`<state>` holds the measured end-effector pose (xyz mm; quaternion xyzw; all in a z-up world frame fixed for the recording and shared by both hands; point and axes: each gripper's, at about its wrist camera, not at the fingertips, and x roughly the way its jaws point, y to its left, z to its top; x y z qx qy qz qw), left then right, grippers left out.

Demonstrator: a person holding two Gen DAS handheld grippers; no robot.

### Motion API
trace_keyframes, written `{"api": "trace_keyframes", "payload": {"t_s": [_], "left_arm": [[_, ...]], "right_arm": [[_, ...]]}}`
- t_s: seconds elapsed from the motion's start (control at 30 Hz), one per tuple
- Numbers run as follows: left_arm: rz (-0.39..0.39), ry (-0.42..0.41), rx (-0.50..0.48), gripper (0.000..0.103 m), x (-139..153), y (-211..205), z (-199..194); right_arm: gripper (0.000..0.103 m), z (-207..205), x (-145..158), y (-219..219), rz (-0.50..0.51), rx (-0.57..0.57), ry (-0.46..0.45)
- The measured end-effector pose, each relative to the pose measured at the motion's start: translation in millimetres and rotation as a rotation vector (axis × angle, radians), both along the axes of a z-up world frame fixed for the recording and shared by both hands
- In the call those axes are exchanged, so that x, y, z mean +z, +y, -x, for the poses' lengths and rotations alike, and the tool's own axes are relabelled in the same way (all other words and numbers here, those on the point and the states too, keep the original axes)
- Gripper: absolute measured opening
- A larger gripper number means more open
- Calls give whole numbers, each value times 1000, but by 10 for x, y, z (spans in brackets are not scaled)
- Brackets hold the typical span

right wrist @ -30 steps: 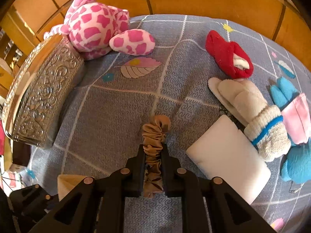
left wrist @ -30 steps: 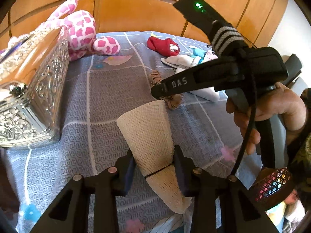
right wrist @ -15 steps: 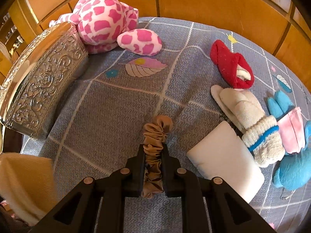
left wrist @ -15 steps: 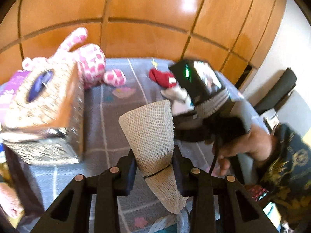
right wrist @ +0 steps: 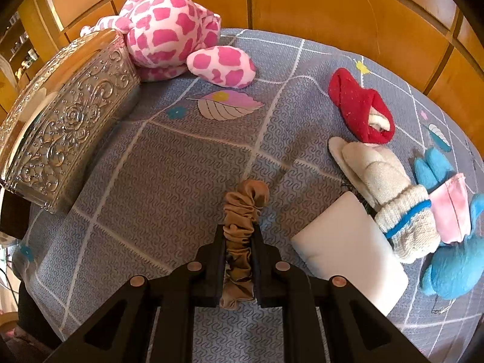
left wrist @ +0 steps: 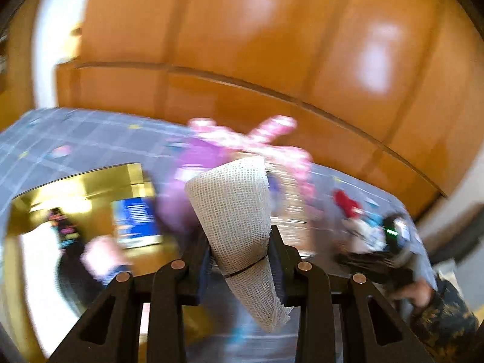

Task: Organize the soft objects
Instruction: 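Carry the cream gauze cloth into the gold tray and release it with the left gripper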

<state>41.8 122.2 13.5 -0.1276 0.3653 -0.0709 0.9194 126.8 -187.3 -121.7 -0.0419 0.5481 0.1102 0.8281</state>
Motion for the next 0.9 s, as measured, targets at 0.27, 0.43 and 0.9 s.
{"api": "trace_keyframes", "payload": {"t_s": [0.27,0.43,0.9], "left_arm": [[17,118,252,34,-424,1092,-123],[65,157,319,38,-563,1456,-321],[-29,196,386,65,-673,1317,-304]], "right_arm": [[13,38,-16,59,15,6,-11],[13,59,-16,76,20,4,-16],[14,77,-31,58,29,2,-27]]}}
